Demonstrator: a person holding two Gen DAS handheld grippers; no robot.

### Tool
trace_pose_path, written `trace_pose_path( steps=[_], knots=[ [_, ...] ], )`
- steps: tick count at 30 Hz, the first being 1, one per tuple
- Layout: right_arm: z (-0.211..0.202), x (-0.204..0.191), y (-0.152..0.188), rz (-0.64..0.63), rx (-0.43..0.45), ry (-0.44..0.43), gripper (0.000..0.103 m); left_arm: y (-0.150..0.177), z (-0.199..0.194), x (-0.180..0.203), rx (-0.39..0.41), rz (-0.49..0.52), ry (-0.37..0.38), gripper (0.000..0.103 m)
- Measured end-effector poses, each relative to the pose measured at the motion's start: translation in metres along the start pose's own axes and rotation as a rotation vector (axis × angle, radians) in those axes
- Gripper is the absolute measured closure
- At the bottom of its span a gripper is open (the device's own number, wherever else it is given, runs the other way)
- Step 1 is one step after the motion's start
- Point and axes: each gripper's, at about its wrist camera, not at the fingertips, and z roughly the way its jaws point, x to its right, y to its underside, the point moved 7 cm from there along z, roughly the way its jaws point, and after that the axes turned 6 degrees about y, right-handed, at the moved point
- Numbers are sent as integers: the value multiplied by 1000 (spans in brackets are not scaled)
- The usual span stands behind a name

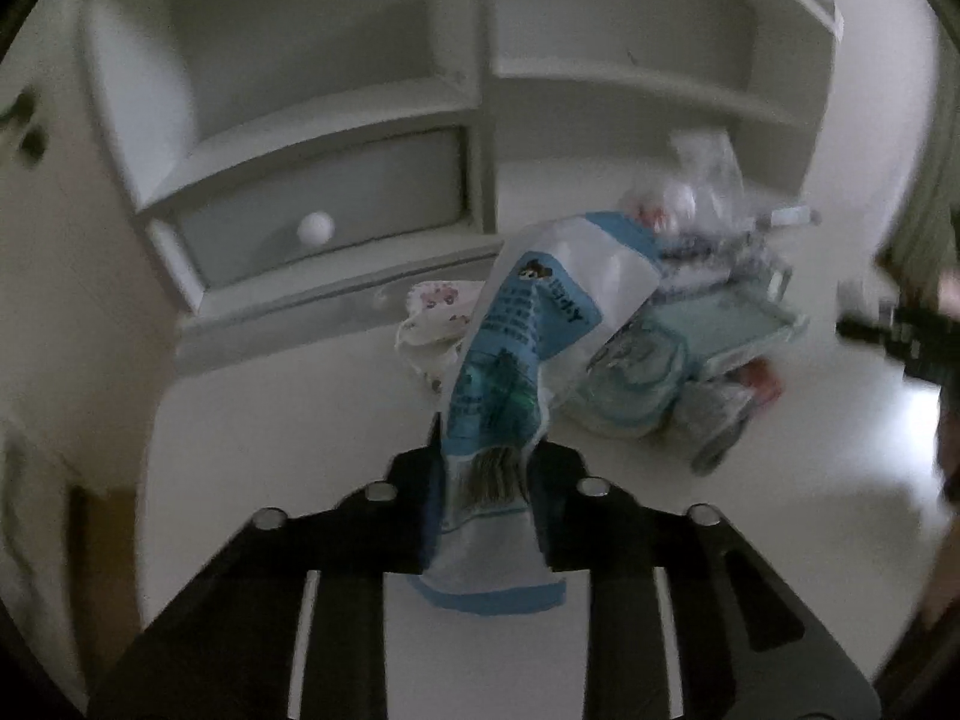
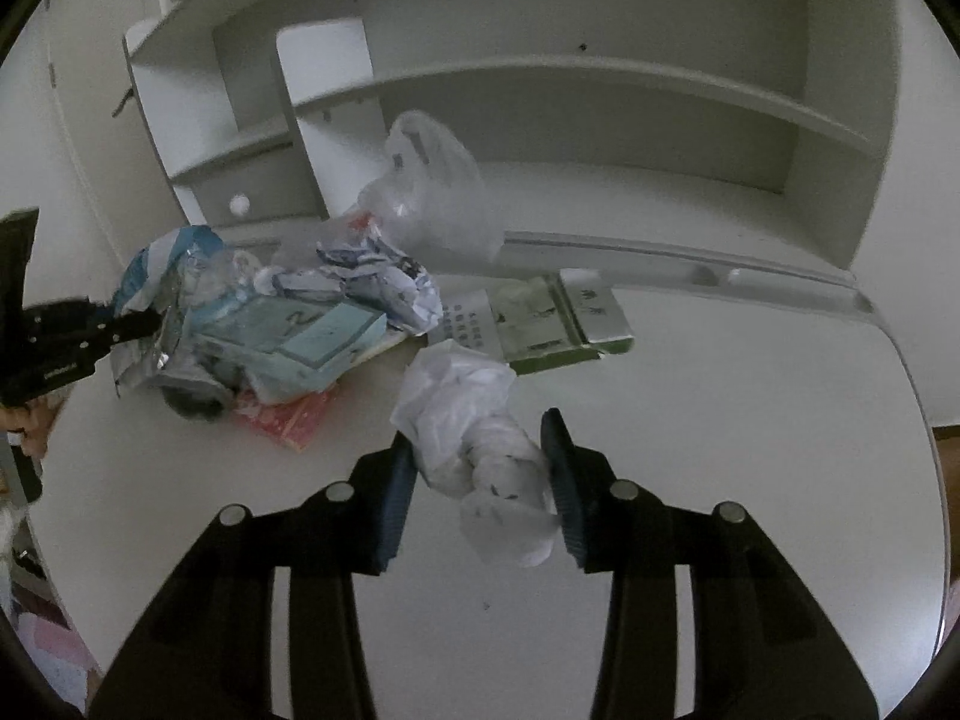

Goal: Collect trash
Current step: 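Grasp the blue-white plastic wrapper with the left tool while the right tool grasps a white tissue, then carry the wrapper and tissue over the black trash bin with both tools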

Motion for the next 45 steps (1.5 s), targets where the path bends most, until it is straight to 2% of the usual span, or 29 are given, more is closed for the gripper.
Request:
trace_pose_path(
  steps=[3,4,7,17,21,26,28,30,34,45],
  knots=[
    [-12,-2,5,7,36,12,62,14,-16,-10,38,-120,-8,82],
    [-15,-3,8,9,43,14,62,20,-21,-12,49,-146,-36,82],
    [-17,-8,14,15,50,12,62,28,-30,-11,62,-159,-72,82],
    [-28,-13,22,20,90,36,62,36,-36,4,68,-159,-83,82],
    [-38,-18,21,-21,143,101,62,39,-33,10,84,-159,-104,82],
    [-43,-22,20,-57,183,173,62,39,-35,11,154,-201,-107,82],
    [-45,-19,19,-41,191,164,62,39,-35,9,186,-226,-111,82],
    [-44,-13,19,-14,184,159,62,39,-34,9,195,-212,-138,82],
    [-45,-4,20,30,184,148,62,35,-34,12,210,-208,-135,82],
    [-50,-12,19,-20,219,193,61,34,-37,14,223,-200,-172,82]
  ],
)
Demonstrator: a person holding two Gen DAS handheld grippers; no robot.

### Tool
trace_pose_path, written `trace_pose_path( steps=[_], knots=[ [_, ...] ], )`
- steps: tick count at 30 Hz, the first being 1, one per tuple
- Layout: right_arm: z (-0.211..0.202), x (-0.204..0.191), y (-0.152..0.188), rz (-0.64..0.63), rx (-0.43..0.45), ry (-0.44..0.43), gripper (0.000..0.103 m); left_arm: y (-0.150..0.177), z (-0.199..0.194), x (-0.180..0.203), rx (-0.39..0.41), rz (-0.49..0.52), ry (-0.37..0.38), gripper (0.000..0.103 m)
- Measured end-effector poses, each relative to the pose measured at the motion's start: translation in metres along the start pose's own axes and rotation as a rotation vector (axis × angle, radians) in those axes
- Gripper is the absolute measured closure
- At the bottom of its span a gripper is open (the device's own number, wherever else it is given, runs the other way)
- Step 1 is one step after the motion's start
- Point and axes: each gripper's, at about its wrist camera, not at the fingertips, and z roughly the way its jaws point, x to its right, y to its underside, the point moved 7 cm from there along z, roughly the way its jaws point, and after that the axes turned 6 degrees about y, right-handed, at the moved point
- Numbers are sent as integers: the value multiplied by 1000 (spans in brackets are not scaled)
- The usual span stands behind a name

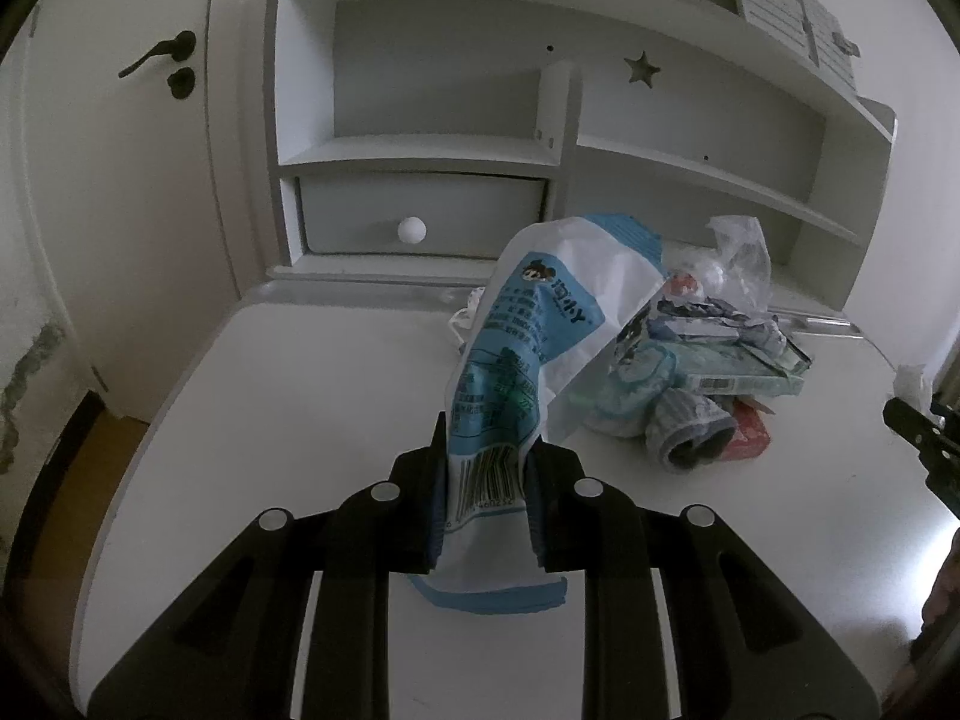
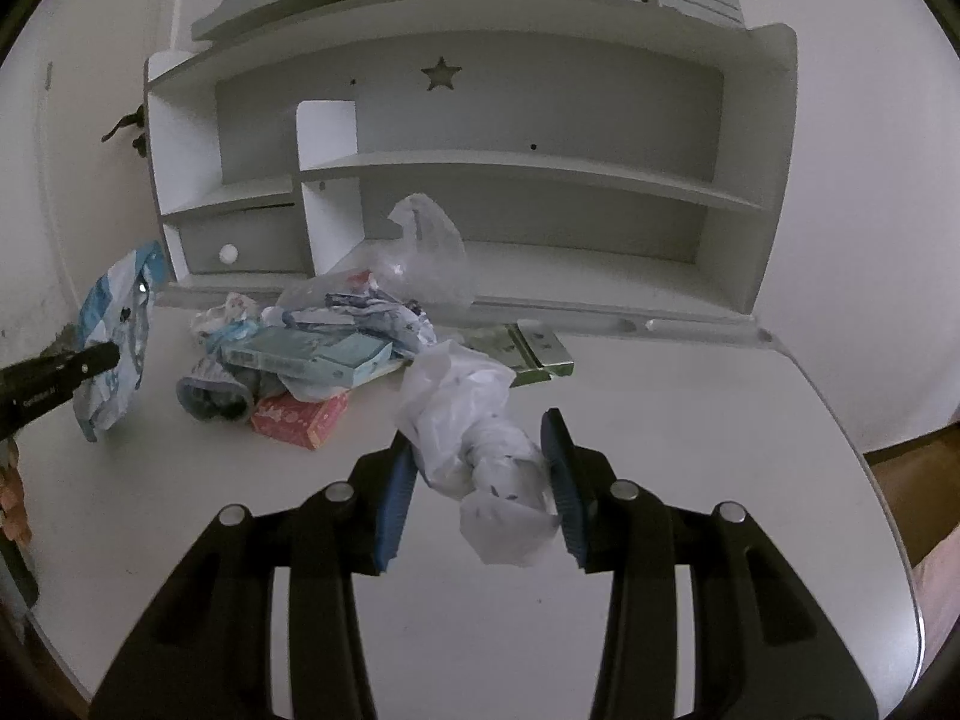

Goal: Collect trash
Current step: 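Carry the wrapper and tissue over the black trash bin with both tools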

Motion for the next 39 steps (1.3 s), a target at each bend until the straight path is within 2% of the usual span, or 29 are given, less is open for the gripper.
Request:
trace_pose_path(
  steps=[6,11,15,18,19,21,22,24,25,27,30,31,34,36,38,39],
  knots=[
    [2,1,1,15,-14,-6,61,1,2,-2,-11,-15,5,82],
    [1,2,0,33,-9,-6,61,-1,-3,-3,19,-40,-9,82],
    [1,7,-2,57,0,-82,62,-5,-13,12,42,-78,21,82],
    [-16,42,-5,135,4,-121,62,-23,-34,53,95,-24,68,82],
    [-26,59,-5,164,8,-131,62,-30,-43,77,109,4,104,82],
    [-53,106,-1,210,23,-125,62,-34,-54,128,118,54,188,82],
    [-63,124,4,227,23,-121,62,-32,-60,172,111,88,266,82],
    [-93,177,25,302,12,-108,62,-20,-68,228,94,127,367,82],
    [-108,204,38,347,0,-98,62,-6,-76,278,74,167,459,82],
    [-137,258,75,441,-32,-56,62,17,-86,337,43,216,565,82],
    [-166,327,142,543,-126,20,62,72,-101,432,-49,300,737,82],
    [-170,345,167,571,-164,48,62,104,-104,468,-107,341,789,82],
    [-170,384,251,676,-307,93,62,183,-96,525,-251,433,836,82],
    [-156,396,318,767,-431,88,62,244,-78,550,-403,464,848,82],
    [-139,397,374,832,-545,79,62,311,-45,565,-566,514,803,82],
    [-130,395,400,874,-597,63,62,332,-31,568,-623,525,782,82]
  ],
)
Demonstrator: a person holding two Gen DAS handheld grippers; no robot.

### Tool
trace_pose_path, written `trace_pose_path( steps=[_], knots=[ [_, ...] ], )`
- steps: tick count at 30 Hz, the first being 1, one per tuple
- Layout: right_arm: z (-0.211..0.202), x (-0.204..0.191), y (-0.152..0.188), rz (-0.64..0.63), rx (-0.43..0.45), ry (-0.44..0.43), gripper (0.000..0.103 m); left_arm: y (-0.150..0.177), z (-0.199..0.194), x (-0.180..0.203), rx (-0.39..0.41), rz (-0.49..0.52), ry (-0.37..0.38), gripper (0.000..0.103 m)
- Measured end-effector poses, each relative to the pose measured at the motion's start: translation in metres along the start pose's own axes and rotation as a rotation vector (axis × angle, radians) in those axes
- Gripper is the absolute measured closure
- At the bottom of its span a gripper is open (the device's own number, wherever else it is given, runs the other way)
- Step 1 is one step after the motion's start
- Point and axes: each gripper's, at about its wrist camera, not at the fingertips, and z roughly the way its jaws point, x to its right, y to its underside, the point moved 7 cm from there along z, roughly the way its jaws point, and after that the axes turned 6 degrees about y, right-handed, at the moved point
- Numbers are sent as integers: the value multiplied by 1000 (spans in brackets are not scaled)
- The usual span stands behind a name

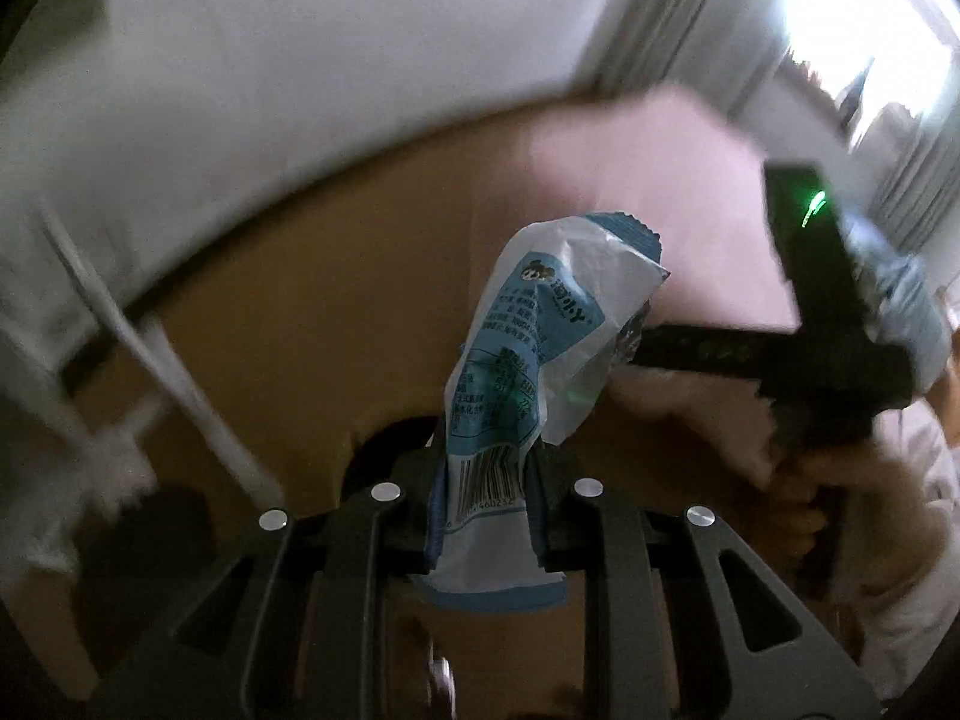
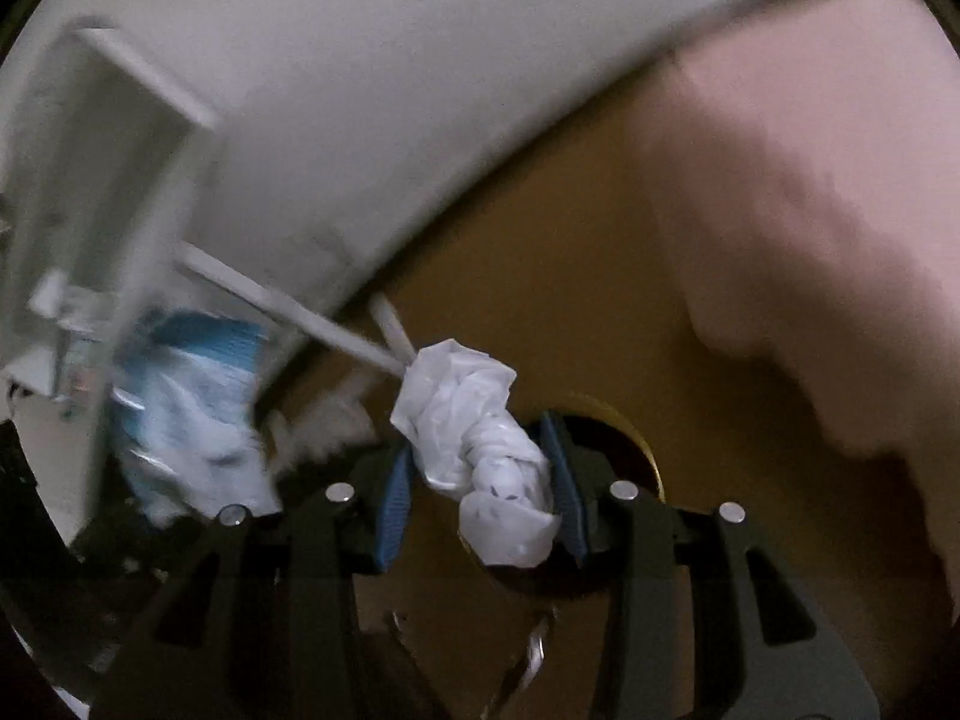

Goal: Collect trash
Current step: 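Carry the wrapper and tissue over the black trash bin with both tools, then open both tools to drop the wrapper and tissue into the bin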

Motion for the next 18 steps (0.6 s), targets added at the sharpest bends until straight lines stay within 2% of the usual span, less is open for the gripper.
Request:
trace_pose_path(
  steps=[2,4,7,10,11,12,13,14,15,16,18],
  knots=[
    [49,27,23,79,-122,-2,62,21,57,-20,-147,-45,-28,83],
    [84,42,39,132,-201,9,62,35,95,-36,-250,-61,-62,83],
    [119,49,48,194,-263,2,62,44,117,-47,-312,-56,-91,83],
    [125,41,45,200,-266,-19,61,43,124,-48,-345,-66,-59,82],
    [124,39,42,203,-258,-27,54,43,123,-51,-358,-64,-52,79],
    [122,38,40,208,-248,-34,42,41,127,-49,-372,-63,-45,68],
    [118,40,35,212,-234,-30,18,43,128,-48,-378,-64,-47,57],
    [111,43,31,214,-213,-10,10,43,128,-47,-368,-68,-42,33],
    [104,47,26,215,-201,-4,10,40,126,-45,-343,-71,-29,16],
    [98,51,26,221,-192,-2,10,37,123,-45,-306,-67,-23,12],
    [79,59,24,244,-166,18,10,31,121,-40,-268,-43,-18,11]
  ],
)
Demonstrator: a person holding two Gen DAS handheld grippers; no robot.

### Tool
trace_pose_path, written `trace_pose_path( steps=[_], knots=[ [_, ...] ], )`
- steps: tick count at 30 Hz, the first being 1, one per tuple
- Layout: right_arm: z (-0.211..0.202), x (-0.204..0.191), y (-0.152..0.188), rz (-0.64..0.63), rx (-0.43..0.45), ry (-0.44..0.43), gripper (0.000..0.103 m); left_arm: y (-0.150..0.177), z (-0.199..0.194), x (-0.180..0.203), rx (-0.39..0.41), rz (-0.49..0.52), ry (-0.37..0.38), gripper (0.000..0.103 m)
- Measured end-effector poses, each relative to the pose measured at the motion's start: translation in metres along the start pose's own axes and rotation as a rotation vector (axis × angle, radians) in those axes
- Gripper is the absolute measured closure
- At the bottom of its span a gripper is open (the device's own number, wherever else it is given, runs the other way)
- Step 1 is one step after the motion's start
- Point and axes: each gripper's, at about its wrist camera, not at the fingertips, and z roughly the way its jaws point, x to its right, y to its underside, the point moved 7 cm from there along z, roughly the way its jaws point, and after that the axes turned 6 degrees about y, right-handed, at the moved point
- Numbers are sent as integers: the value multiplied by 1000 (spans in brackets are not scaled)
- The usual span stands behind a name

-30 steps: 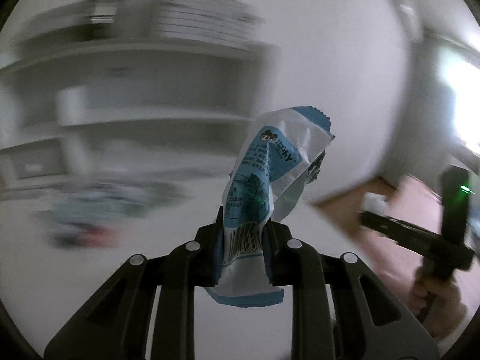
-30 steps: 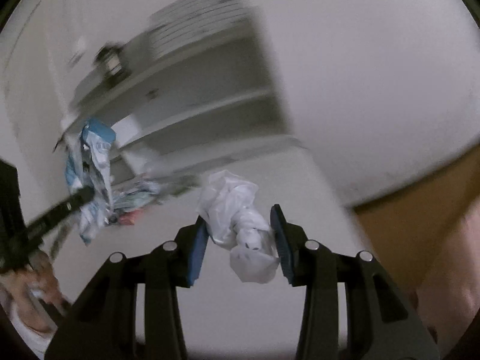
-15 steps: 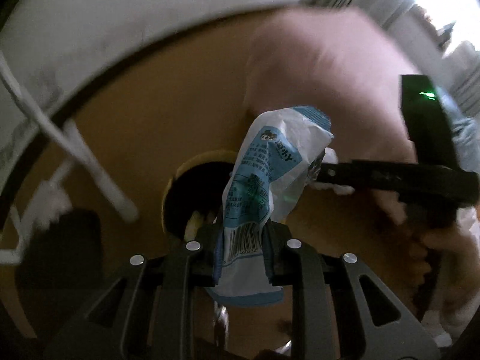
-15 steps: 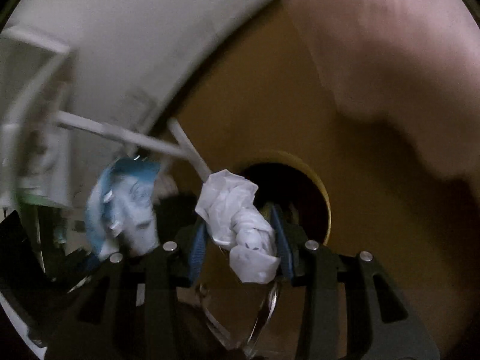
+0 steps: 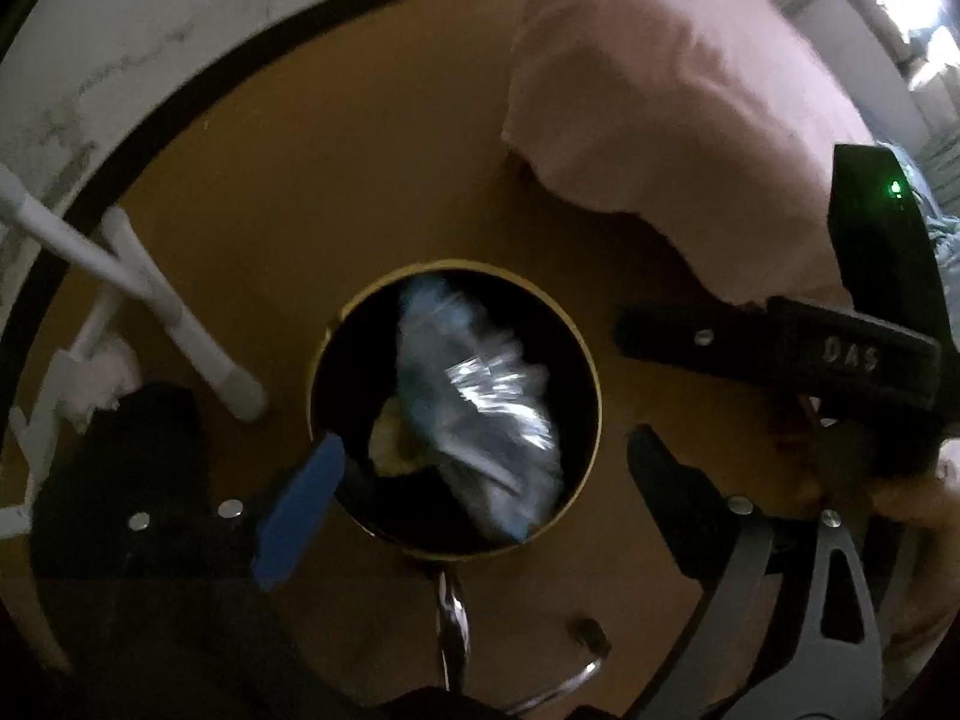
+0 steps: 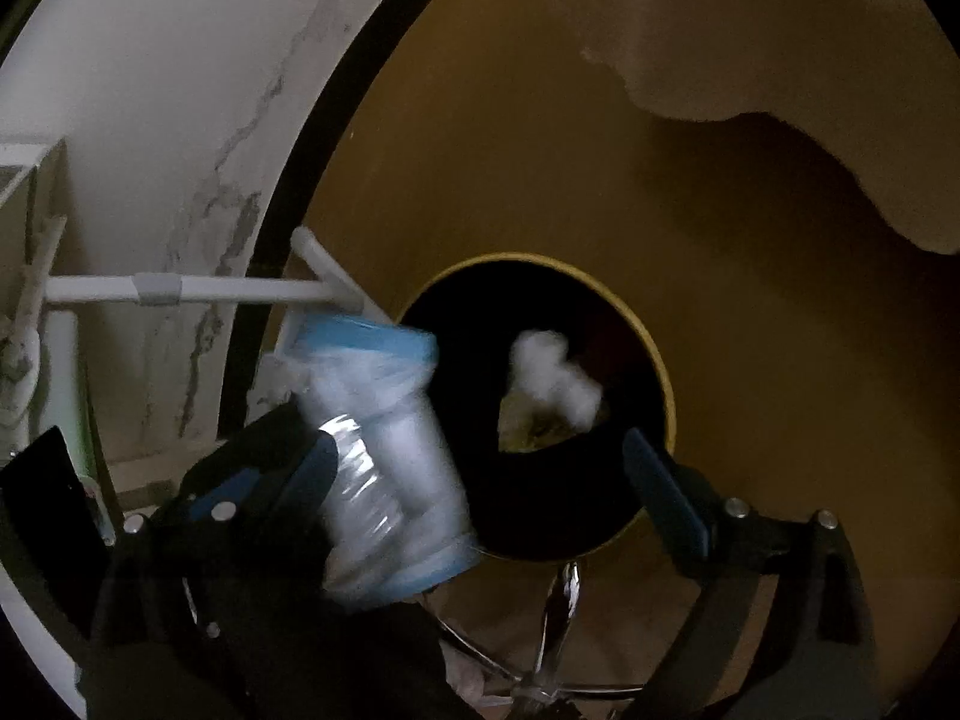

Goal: Collect trash
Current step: 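Open both tools to drop the wrapper and tissue into the bin, then move both tools back to the remaining trash on the desk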

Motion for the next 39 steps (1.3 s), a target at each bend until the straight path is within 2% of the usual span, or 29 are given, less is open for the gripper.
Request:
trace_pose_path(
  steps=[3,5,8,12,15,16,18,21,22,24,25,26,28,31,34,36,39],
  knots=[
    [-39,11,-2,7,74,28,10,1,-16,14,23,49,39,11],
    [-79,13,-2,-26,174,98,10,2,-42,31,77,105,50,11],
    [-147,-2,-1,-115,363,220,9,0,-103,61,220,217,76,10],
    [-222,-62,8,-236,587,251,7,-1,-210,93,442,329,128,9],
    [-262,-128,19,-328,705,187,7,2,-296,90,630,368,106,7],
    [-271,-151,25,-364,733,159,7,5,-327,81,697,363,76,7],
    [-281,-208,42,-470,770,91,7,15,-385,50,819,316,-9,7],
    [-270,-287,67,-638,760,22,7,37,-438,-11,913,202,-139,7],
    [-263,-307,72,-676,748,6,7,54,-458,-50,939,124,-215,7],
    [-245,-351,92,-763,712,-31,7,78,-477,-101,949,15,-302,7],
    [-235,-373,101,-800,691,-53,7,102,-488,-149,939,-90,-369,7],
    [-224,-396,112,-838,667,-79,7,116,-494,-174,929,-153,-402,7],
    [-205,-434,127,-896,630,-112,7,162,-508,-251,904,-348,-487,7],
    [-176,-490,147,-969,577,-144,7,220,-524,-333,878,-553,-525,7],
    [-149,-541,160,-1014,524,-172,7,265,-542,-385,862,-663,-540,7],
    [-134,-571,159,-1046,509,-159,7,283,-556,-420,856,-723,-541,7],
    [-118,-603,151,-1081,501,-111,7,281,-565,-445,841,-753,-532,7]
  ],
)
